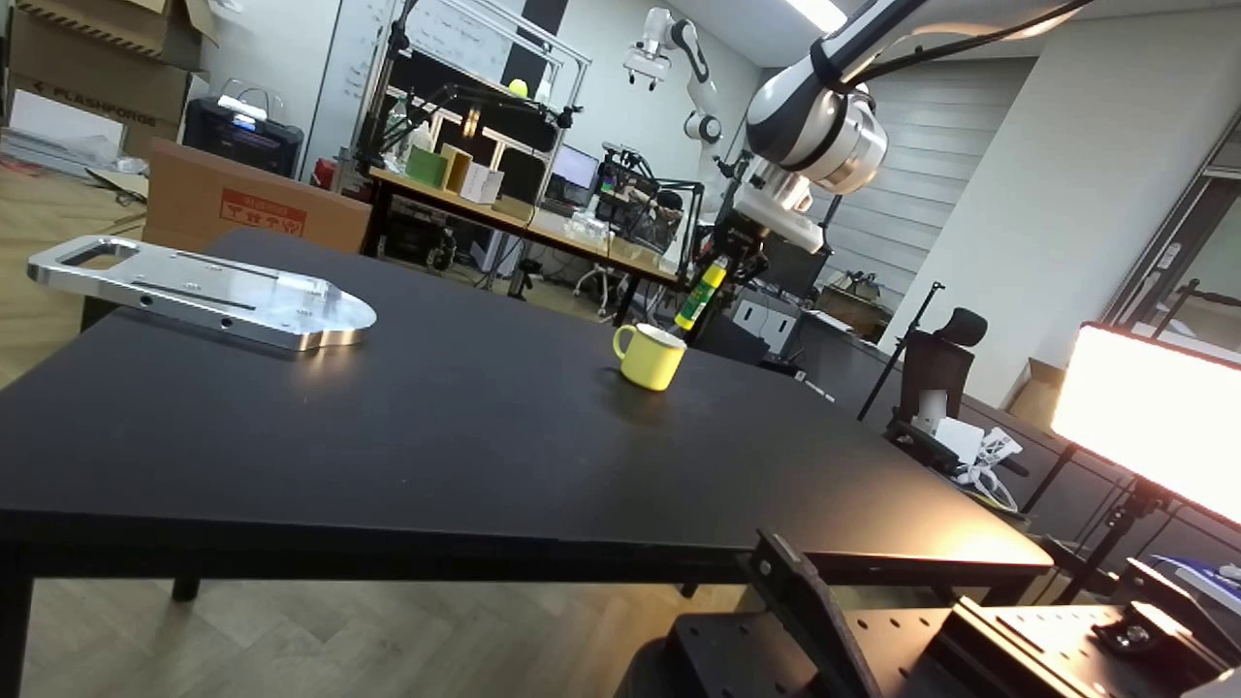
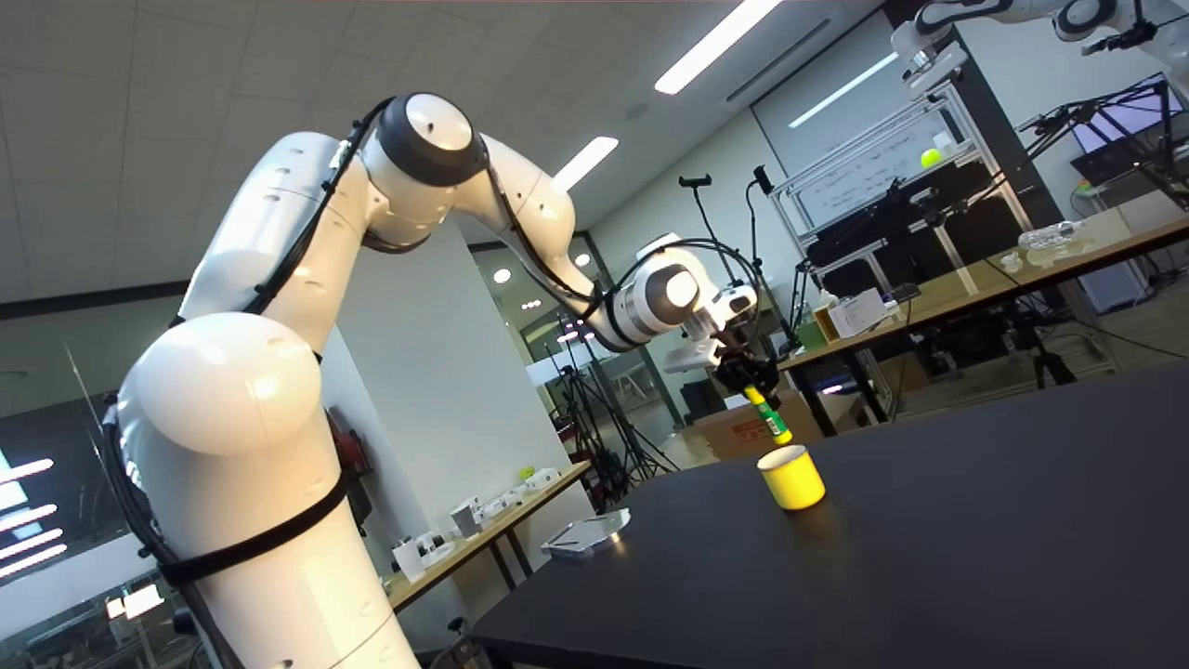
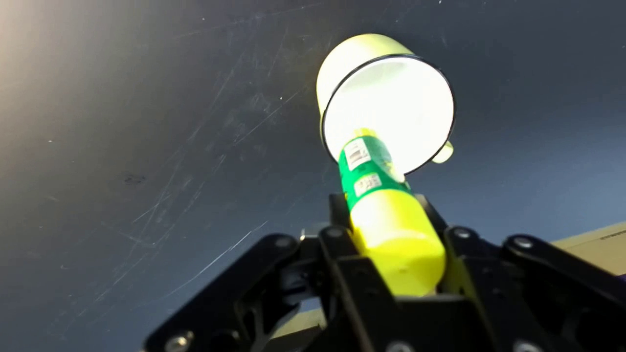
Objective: Pick up the object and put it in the cup
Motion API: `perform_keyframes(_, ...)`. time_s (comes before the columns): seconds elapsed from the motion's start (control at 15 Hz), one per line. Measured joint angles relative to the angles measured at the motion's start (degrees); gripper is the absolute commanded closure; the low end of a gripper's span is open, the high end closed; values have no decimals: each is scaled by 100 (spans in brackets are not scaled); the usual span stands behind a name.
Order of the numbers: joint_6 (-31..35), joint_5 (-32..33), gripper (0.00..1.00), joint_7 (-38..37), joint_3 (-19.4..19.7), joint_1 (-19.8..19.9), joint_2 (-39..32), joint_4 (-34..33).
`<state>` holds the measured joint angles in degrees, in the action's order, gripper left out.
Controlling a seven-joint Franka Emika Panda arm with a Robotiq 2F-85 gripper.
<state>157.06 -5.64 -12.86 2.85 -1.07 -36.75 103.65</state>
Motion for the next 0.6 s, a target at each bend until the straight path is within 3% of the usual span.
perform_keyframes(0.6, 184, -15, 91, 134, -204, 2, -649, -289)
